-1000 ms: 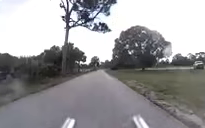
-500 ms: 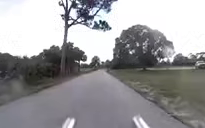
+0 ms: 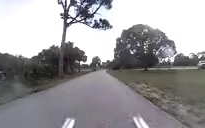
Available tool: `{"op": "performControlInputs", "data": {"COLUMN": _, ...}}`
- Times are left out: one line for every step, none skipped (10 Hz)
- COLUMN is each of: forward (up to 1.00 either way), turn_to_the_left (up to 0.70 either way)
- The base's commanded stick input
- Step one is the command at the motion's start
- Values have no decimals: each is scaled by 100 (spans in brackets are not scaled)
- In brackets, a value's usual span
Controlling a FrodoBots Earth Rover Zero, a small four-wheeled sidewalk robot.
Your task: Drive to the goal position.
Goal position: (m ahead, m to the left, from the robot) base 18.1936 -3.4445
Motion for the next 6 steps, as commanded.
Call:
{"op": "performControlInputs", "data": {"forward": 85, "turn_to_the_left": 0}}
{"op": "performControlInputs", "data": {"forward": 85, "turn_to_the_left": 0}}
{"op": "performControlInputs", "data": {"forward": 85, "turn_to_the_left": 0}}
{"op": "performControlInputs", "data": {"forward": 85, "turn_to_the_left": 0}}
{"op": "performControlInputs", "data": {"forward": 85, "turn_to_the_left": 0}}
{"op": "performControlInputs", "data": {"forward": 85, "turn_to_the_left": 0}}
